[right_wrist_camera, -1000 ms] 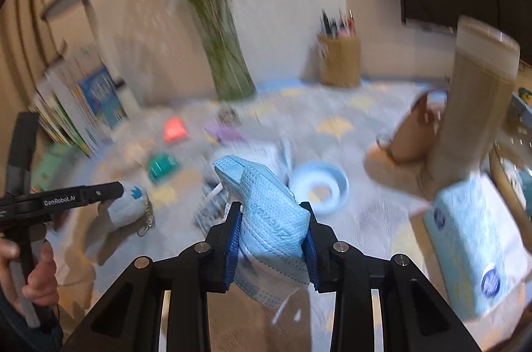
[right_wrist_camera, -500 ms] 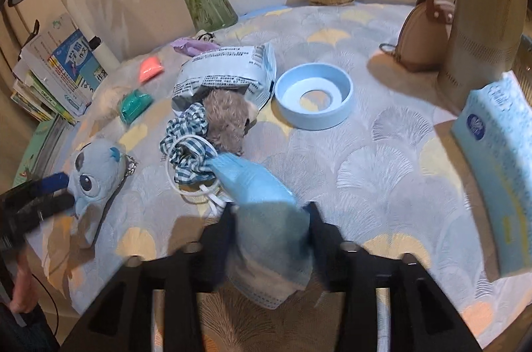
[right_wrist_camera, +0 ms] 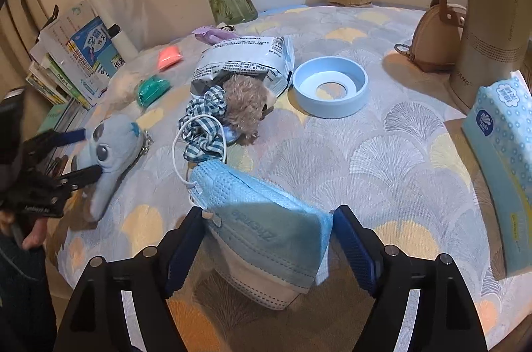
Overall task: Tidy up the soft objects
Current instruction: 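Lift the Stitch plush with left tool while right tool lifts the face mask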
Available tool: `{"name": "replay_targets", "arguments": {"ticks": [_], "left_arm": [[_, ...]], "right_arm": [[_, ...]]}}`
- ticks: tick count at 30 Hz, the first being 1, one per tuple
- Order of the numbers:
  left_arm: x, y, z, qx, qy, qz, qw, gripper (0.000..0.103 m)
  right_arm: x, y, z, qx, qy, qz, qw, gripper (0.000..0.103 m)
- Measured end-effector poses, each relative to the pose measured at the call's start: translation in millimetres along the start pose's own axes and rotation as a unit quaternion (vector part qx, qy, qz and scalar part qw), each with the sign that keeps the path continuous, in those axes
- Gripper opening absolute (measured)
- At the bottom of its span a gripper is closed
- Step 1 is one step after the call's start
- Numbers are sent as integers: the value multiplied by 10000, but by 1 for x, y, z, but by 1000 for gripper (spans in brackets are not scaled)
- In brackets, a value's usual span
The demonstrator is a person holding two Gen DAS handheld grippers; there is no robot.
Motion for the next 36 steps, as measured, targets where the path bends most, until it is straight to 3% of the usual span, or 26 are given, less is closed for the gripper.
{"name": "replay_targets", "arguments": {"ticks": [2, 4, 8, 14, 19, 22, 25, 26, 27, 29, 31, 33, 35, 36], "left_arm": [[-7, -4, -1, 95, -262, -140, 9995, 96], [-17, -8, -4, 213, -241, -262, 9991, 96], [-31, -11, -23, 13, -485, -380, 9981, 96], [-19, -10, -21, -121, -55, -620, 9980, 97], [-7, -14, -9, -193, -345, -943, 9948, 96], [-6, -17, 1, -192, -516, -1199, 9913, 73], [-11, -20, 1, -356, -451, -1286, 9900, 62], [-13, -21, -1, -394, -420, -1288, 9900, 50], [-15, -22, -3, -434, -463, -1309, 9894, 44], [-17, -25, -4, -502, -525, -1458, 9866, 41], [-19, -25, -6, -563, -460, -1498, 9860, 40], [-22, -24, -8, -616, -462, -1528, 9853, 38], [-25, -22, -10, -640, -506, -1527, 9849, 37], [-25, -22, -10, -634, -494, -1525, 9850, 37]], "right_arm": [[-2, -1, -1, -8, 42, 42, 10000, 78], [-2, 0, -1, -7, 59, 74, 10000, 78], [2, 1, 1, 9, 9, 32, 10000, 84], [-1, 0, -7, -7, 114, -2, 9999, 84], [-20, -3, -13, 19, -118, 168, 9998, 86], [-20, -4, -13, -6, 2, 183, 9998, 89], [-7, -9, -8, 65, -80, -21, 9999, 100], [-2, -11, -6, 96, -153, -153, 9997, 101], [3, -13, -4, 124, -247, -284, 9992, 102], [7, -17, -3, 111, -488, -431, 9978, 101], [4, -18, -6, 34, -405, -318, 9987, 101], [1, -17, -11, -90, -182, -158, 9997, 96], [-1, -16, -11, -120, -155, -125, 9997, 63], [0, -15, -10, -122, -288, -177, 9994, 57]]}}
Point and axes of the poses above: each gripper's, at about its wrist camera, not at the fingertips, and z roughly the way its jaws point, x to its left, y to its top, the point moved 3 cm from there along z, roughly the way its jaws point, and after that the axes turned 6 degrees about y, right-handed, at the moved point
